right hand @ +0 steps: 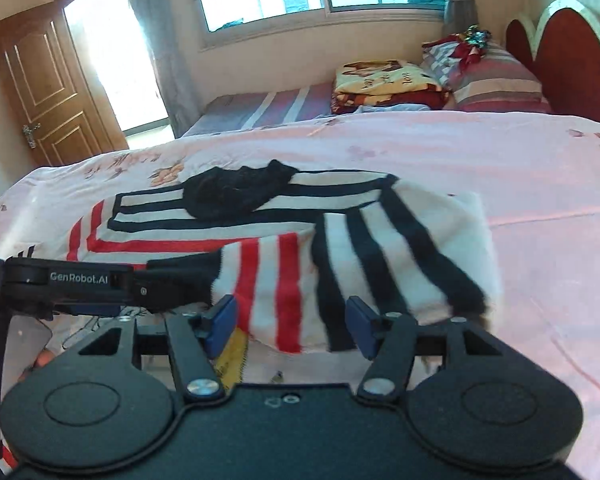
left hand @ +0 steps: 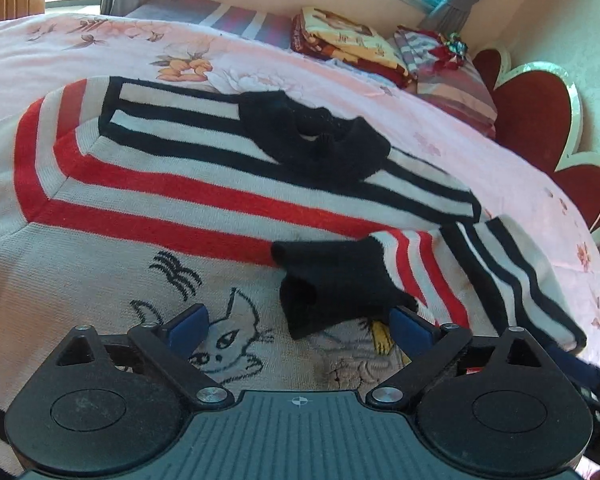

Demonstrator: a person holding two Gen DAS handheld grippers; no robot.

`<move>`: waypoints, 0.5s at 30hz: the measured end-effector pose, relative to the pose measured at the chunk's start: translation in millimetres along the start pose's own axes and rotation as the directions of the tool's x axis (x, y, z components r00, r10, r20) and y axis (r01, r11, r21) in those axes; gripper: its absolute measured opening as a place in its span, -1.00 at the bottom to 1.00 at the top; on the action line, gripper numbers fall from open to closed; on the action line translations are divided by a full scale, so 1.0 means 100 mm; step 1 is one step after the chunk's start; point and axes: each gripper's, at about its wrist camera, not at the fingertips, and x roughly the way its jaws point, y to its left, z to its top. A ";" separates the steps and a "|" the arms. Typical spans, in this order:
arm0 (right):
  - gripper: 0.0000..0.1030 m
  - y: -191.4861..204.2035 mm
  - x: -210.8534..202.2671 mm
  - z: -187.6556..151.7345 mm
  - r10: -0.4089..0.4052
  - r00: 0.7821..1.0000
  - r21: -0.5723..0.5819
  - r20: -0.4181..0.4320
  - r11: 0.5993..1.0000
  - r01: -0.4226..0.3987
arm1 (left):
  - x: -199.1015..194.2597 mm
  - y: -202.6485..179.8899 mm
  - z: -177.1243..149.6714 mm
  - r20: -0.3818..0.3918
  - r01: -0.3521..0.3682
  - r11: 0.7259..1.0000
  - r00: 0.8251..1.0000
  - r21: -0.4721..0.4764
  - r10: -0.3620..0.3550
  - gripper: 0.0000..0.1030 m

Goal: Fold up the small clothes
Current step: 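Fold the held sleeve across the sweater body toward the collar and release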

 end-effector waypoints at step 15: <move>0.19 -0.55 0.13 -0.28 -0.230 0.972 0.069 -0.051 0.970 0.233 | -0.25 0.01 0.16 0.147 0.118 0.990 0.983 -0.079 -0.106 -0.87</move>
